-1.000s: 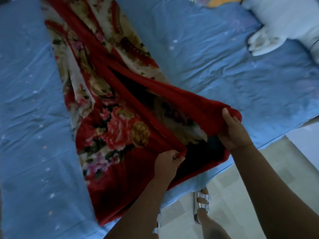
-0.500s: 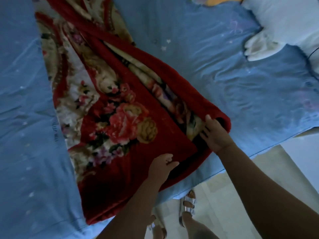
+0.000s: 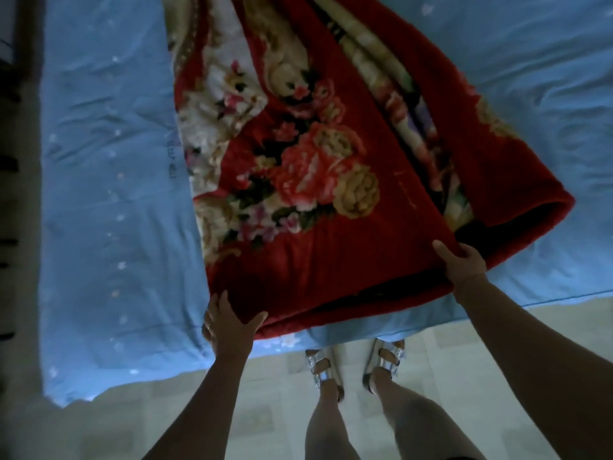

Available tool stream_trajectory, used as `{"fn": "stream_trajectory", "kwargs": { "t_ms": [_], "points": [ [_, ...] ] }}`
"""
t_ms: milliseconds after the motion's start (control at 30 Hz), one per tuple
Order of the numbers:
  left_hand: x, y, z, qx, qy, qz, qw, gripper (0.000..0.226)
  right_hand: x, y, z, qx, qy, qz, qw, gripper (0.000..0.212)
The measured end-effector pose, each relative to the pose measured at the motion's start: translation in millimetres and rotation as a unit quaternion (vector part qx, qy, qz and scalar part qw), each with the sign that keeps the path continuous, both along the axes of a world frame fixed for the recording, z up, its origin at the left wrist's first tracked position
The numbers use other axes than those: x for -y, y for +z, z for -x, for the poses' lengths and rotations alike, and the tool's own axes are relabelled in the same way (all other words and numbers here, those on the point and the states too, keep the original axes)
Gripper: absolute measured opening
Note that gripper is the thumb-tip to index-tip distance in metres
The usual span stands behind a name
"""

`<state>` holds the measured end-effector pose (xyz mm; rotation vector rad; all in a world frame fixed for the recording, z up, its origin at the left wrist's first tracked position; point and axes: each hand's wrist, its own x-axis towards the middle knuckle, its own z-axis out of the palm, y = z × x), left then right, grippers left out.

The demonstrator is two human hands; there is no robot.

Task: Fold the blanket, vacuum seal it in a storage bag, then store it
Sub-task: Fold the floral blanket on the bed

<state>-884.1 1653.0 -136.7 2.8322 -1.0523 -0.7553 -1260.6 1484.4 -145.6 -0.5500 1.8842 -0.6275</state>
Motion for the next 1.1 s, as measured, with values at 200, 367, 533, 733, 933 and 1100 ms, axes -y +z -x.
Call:
{"fn": "stream_trajectory", "kwargs": {
  "t_ms": [200,367,533,733,933,1100],
  "points": [
    [-20.6,-10.9,-15.5,-0.046,-0.077,-0.004,0.996,0.114,-15.7,-5.5,-4.6,0.075,-0.083,0.015,0.994,0.037],
    [-42.8,-4.6,-21.7,0.016,-0.031,0.063,0.997,0.073,-29.4,-2.5,-0.1,0.082,-0.064,0.021,0.994,0.042],
    [-56.3,5.8,-31.5,-0.046,0.059,0.184,0.980,0.039,-37.5,5.1,0.1,0.096,-0.041,0.030,0.994,0.043],
    [-43.4,8.9,-32.7,-0.407,0.368,0.093,0.831,0.041,-40.8,5.2,-6.6,0.076,-0.041,0.030,0.996,0.044],
    [-19.4,18.4,-14.9,-0.592,0.547,0.181,0.563,0.040,-43.4,5.2,-12.5,0.080,-0.038,0.036,0.995,0.042],
    [-47.1,3.0,-29.7,-0.458,0.620,0.260,0.581,0.014,-58.6,23.1,6.7,0.024,-0.020,0.095,0.995,0.032]
  ]
}}
